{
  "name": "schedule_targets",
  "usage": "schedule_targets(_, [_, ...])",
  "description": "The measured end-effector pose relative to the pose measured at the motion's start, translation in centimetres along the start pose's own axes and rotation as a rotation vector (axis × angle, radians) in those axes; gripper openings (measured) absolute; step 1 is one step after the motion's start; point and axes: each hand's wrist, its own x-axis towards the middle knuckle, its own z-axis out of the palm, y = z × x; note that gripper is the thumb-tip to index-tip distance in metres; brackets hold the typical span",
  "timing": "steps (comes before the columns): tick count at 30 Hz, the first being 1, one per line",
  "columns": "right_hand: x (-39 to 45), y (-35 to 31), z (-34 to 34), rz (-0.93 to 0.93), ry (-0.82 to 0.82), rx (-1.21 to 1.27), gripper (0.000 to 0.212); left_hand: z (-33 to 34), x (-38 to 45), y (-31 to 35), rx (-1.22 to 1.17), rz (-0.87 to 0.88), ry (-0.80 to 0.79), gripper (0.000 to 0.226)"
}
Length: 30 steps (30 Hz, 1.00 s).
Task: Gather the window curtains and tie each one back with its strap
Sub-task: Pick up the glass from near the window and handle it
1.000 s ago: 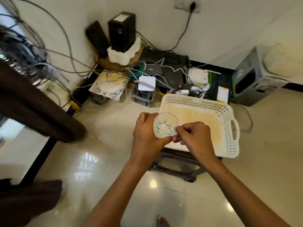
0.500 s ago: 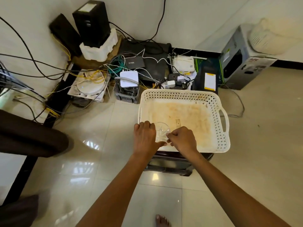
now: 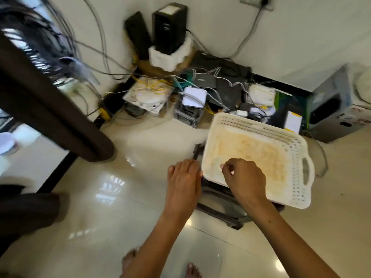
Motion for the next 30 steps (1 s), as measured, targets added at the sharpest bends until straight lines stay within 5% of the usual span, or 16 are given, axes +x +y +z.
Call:
schedule_targets(9, [-9.8, -22.1, 4.1, -0.752, -0.255, 0.037, 0.013, -14.9, -17.9, -12.9, 0.243, -0.523, 0.436, 0.04])
schedule_targets(18, [-23.1, -42.1, 15.1, -1.236, -0.475, 0.026, 0.015, -26.7, -31.9, -24.7, 0.385, -1.115, 0.705, 0.034])
schedule_targets(25, [-29.4, -59.6, 20.2, -1.255, -0.555, 0.285, 0.016, -34.0, -32.5, -35.8, 0.368, -1.198, 0.698, 0.031])
schedule_targets(30, [-29.6, -71.2, 25.5, -1.265, -0.525, 0.075, 0.024, -36.7, -33.0, -43.8, 0.339, -1.274, 0.62, 0.026])
